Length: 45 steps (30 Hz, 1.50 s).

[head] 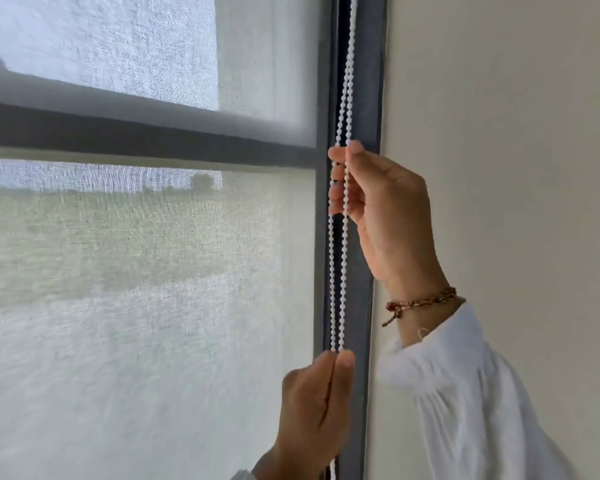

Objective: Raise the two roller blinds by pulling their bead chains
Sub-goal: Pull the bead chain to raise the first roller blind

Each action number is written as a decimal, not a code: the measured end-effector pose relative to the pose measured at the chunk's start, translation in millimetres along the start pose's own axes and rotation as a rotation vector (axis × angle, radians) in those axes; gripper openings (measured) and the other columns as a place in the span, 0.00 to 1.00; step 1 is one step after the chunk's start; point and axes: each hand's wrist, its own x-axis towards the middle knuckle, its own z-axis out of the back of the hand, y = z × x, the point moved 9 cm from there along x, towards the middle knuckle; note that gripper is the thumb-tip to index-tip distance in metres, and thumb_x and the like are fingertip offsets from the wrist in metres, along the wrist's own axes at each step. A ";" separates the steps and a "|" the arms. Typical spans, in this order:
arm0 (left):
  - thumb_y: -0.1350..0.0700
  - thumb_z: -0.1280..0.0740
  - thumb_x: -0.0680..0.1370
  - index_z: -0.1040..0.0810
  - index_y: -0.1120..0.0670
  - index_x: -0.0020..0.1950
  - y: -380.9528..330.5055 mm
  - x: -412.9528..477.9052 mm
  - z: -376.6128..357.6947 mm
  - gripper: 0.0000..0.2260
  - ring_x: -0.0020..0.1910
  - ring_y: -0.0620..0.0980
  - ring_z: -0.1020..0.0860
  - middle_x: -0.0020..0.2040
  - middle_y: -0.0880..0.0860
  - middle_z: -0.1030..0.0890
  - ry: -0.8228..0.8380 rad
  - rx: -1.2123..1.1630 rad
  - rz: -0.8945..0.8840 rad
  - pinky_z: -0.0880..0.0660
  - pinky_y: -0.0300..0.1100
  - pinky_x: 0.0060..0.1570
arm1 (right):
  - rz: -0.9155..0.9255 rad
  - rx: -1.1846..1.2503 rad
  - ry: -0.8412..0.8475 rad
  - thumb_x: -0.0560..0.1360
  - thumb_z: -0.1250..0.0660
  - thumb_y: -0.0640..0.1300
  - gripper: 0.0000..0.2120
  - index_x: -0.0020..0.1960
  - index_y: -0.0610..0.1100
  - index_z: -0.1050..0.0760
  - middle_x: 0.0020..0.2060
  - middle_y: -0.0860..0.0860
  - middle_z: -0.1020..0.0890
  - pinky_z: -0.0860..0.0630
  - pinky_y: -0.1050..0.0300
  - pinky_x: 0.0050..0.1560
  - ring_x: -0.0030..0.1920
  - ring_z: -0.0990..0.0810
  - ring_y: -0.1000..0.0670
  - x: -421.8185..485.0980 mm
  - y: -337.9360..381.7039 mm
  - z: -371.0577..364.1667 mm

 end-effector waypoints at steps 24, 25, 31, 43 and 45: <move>0.44 0.49 0.78 0.26 0.51 0.55 -52.6 139.2 6.8 0.17 0.57 0.50 0.21 0.52 0.50 0.19 0.216 -0.535 0.335 0.26 0.42 0.60 | 0.067 -0.151 -0.174 0.72 0.45 0.67 0.18 0.33 0.56 0.27 0.20 0.58 0.30 0.37 0.62 0.29 0.22 0.34 0.57 -108.0 -83.1 28.2; 0.45 0.48 0.78 0.28 0.52 0.56 -59.6 150.8 0.0 0.16 0.56 0.50 0.21 0.53 0.51 0.20 0.237 -0.511 0.335 0.25 0.42 0.58 | 0.057 -0.210 -0.160 0.71 0.46 0.69 0.19 0.35 0.57 0.27 0.21 0.59 0.28 0.37 0.62 0.29 0.22 0.33 0.57 -119.0 -96.8 31.3; 0.47 0.44 0.79 0.34 0.53 0.30 -52.7 167.8 -27.5 0.19 0.18 0.43 0.44 0.21 0.46 0.39 -0.079 -0.506 0.395 0.48 0.35 0.19 | -0.005 -0.325 -0.063 0.72 0.49 0.70 0.19 0.35 0.60 0.28 0.20 0.59 0.28 0.39 0.63 0.26 0.20 0.34 0.58 -139.5 -126.2 51.8; 0.42 0.41 0.72 0.34 0.50 0.25 -33.2 76.2 -86.4 0.18 0.20 0.45 0.40 0.20 0.44 0.36 -0.107 -0.438 0.301 0.43 0.40 0.25 | -0.430 0.329 0.279 0.80 0.50 0.53 0.23 0.46 0.41 0.21 0.34 0.48 0.16 0.21 0.53 0.47 0.38 0.17 0.51 -5.7 -65.5 73.8; 0.40 0.41 0.71 0.35 0.47 0.25 -12.7 38.6 -100.4 0.18 0.21 0.44 0.39 0.21 0.44 0.36 -0.063 -0.389 0.378 0.43 0.41 0.26 | -0.407 0.412 0.300 0.80 0.50 0.53 0.23 0.49 0.38 0.23 0.35 0.47 0.16 0.19 0.52 0.45 0.38 0.17 0.50 8.8 -50.1 70.0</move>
